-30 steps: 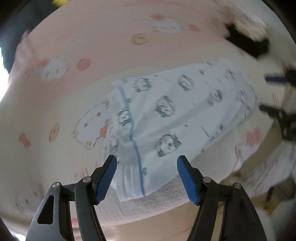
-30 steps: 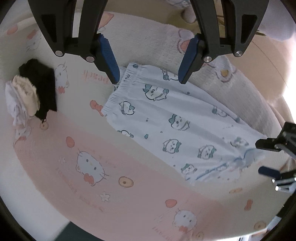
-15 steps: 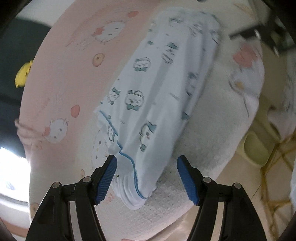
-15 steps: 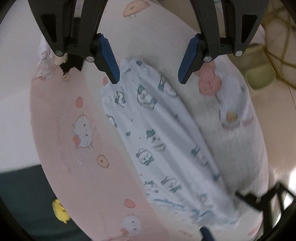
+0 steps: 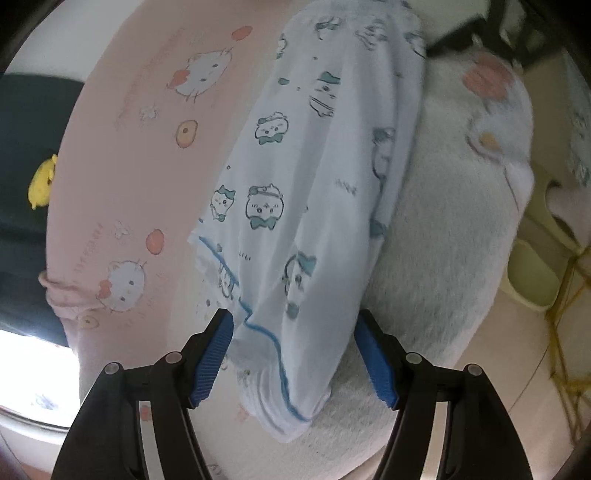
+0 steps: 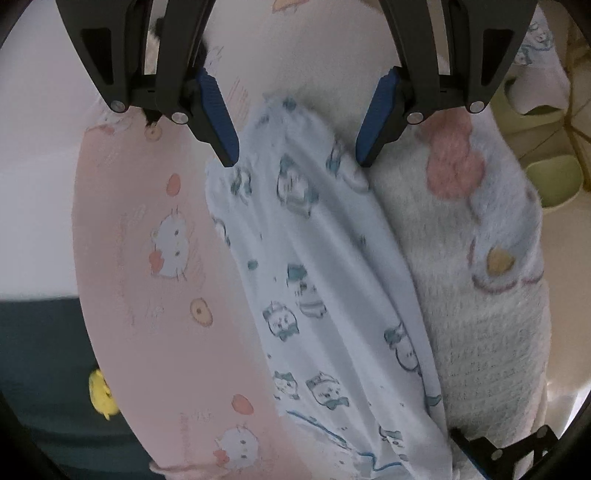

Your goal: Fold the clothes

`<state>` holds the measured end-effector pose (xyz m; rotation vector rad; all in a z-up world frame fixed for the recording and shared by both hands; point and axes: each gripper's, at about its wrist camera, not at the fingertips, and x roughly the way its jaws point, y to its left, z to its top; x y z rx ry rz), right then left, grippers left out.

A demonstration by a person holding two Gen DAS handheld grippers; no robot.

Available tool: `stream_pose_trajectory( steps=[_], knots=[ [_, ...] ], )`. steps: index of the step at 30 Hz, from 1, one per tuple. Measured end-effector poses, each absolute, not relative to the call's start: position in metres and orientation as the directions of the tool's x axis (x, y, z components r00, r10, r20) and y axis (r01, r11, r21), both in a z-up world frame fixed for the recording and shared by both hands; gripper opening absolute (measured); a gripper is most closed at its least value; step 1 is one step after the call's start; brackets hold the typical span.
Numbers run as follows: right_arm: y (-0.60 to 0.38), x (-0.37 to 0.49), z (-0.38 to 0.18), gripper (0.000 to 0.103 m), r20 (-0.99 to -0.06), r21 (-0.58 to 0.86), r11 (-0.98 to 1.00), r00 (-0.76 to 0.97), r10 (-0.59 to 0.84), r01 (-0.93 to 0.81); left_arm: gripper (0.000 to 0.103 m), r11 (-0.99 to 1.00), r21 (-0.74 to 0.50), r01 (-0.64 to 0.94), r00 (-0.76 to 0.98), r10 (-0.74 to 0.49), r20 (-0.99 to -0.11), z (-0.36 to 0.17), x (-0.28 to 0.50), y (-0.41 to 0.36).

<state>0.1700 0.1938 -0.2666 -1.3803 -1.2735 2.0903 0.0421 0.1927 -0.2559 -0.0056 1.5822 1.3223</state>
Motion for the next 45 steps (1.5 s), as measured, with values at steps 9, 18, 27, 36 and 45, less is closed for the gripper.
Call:
stream_pose_trajectory(
  steps=[9, 18, 27, 36, 45],
  knots=[
    [0.195, 0.164, -0.273, 0.074, -0.486, -0.871, -0.434, -0.542, 0.685, 0.233, 0.067, 0.391, 0.821, -0.416, -0.502, 0.654, -0.566, -0.265, 0.062, 0.194],
    [0.21, 0.18, -0.285, 0.074, -0.39, -0.921, -0.305, -0.535, 0.749, 0.243, 0.066, 0.342, 0.904, -0.257, -0.576, 0.697, -0.427, -0.279, 0.045, 0.179],
    [0.215, 0.169, -0.283, 0.06, -0.428, -0.903, -0.38, -0.515, 0.743, 0.202, 0.066, 0.227, 0.916, -0.331, -0.607, 0.692, -0.391, -0.274, 0.042, 0.19],
    [0.227, 0.167, -0.279, 0.033, -0.503, -0.841, -0.535, -0.479, 0.72, 0.079, 0.047, 0.191, 0.848, -0.494, -0.588, 0.646, -0.488, -0.273, 0.027, 0.19],
    [0.218, 0.16, -0.287, 0.014, -0.539, -0.826, -0.553, -0.445, 0.715, 0.111, 0.028, 0.2, 0.831, -0.519, -0.572, 0.641, -0.512, -0.277, 0.027, 0.191]
  ],
)
